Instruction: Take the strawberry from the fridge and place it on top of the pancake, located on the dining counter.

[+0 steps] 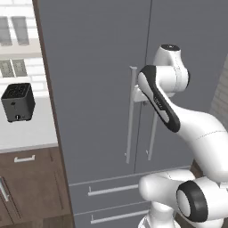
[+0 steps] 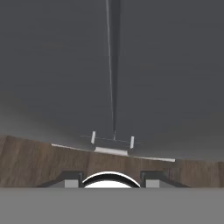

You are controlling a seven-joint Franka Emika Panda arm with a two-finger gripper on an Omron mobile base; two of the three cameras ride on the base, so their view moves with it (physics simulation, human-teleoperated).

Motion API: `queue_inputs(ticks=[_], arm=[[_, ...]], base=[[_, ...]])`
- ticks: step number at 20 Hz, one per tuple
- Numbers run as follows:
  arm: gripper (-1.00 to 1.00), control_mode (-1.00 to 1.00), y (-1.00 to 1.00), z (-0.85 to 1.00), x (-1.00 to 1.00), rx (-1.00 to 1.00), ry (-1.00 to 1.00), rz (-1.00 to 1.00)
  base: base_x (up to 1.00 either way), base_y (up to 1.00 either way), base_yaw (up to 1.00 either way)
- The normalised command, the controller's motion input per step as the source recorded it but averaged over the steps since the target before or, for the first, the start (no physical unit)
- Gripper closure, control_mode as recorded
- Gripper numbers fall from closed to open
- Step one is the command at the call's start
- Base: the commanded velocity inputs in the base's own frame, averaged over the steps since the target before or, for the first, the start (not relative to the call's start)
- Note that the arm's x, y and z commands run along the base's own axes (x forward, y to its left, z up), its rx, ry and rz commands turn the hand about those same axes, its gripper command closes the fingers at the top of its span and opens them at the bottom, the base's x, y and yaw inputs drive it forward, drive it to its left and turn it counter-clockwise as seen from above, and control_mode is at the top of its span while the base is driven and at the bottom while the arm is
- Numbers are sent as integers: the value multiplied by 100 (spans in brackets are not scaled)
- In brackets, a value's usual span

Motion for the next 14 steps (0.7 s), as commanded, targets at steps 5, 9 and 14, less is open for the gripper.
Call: queue_inputs(ticks=[5, 9, 14], arm=[[-100, 100, 0, 0, 0, 0, 0, 0], [-100, 100, 0, 0, 0, 0, 0, 0], [-100, 100, 0, 0, 0, 0, 0, 0]], base=[[-14, 0, 0], [-64, 0, -1], [-73, 0, -3]])
